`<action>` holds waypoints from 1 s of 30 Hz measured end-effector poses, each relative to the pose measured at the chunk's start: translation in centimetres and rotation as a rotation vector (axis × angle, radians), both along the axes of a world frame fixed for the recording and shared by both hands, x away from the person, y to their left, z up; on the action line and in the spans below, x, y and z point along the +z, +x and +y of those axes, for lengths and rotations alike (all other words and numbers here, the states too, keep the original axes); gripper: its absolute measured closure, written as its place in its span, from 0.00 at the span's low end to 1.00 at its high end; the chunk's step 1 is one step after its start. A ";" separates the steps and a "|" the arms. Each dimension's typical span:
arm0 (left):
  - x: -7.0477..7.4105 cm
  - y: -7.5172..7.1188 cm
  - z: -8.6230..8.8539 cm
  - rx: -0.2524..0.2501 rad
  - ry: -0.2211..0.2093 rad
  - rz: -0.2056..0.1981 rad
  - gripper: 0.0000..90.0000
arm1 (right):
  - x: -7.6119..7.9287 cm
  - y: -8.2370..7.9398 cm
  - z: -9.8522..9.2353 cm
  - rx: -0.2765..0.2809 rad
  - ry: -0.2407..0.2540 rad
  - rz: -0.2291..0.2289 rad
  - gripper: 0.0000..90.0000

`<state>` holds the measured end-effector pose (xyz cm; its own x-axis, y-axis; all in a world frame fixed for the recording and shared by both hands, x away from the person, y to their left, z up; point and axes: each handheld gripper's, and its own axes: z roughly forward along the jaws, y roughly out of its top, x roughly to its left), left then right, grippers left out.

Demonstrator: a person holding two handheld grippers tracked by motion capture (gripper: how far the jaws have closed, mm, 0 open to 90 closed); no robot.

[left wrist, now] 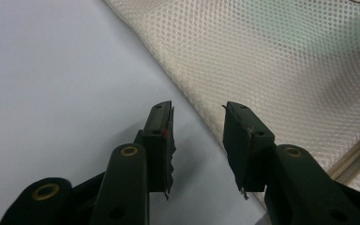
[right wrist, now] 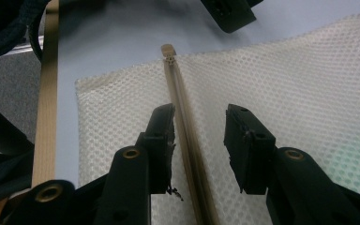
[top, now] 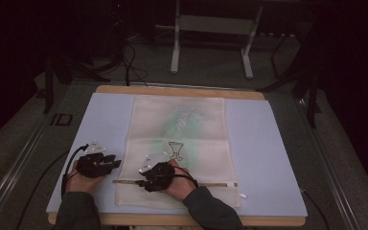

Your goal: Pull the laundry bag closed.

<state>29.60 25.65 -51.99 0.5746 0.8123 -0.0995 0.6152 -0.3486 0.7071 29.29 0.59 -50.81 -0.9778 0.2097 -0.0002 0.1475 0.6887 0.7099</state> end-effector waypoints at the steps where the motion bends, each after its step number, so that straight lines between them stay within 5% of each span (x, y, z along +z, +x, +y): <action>1: 0.0 0.0 0.0 0.000 0.000 0.000 0.69 | 0.0 0.0 0.0 0.000 0.000 0.000 0.70; 13: 0.0 0.1 0.0 -0.001 0.000 0.001 0.69 | 0.1 0.2 1.9 0.011 0.018 0.004 0.66; 20: 0.0 0.0 0.0 0.000 0.002 0.000 0.69 | 0.1 0.1 2.8 0.031 0.018 -0.006 0.77; 30: 0.1 0.0 0.2 0.006 0.001 -0.003 0.69 | -0.4 0.1 4.5 0.042 0.015 -0.002 0.78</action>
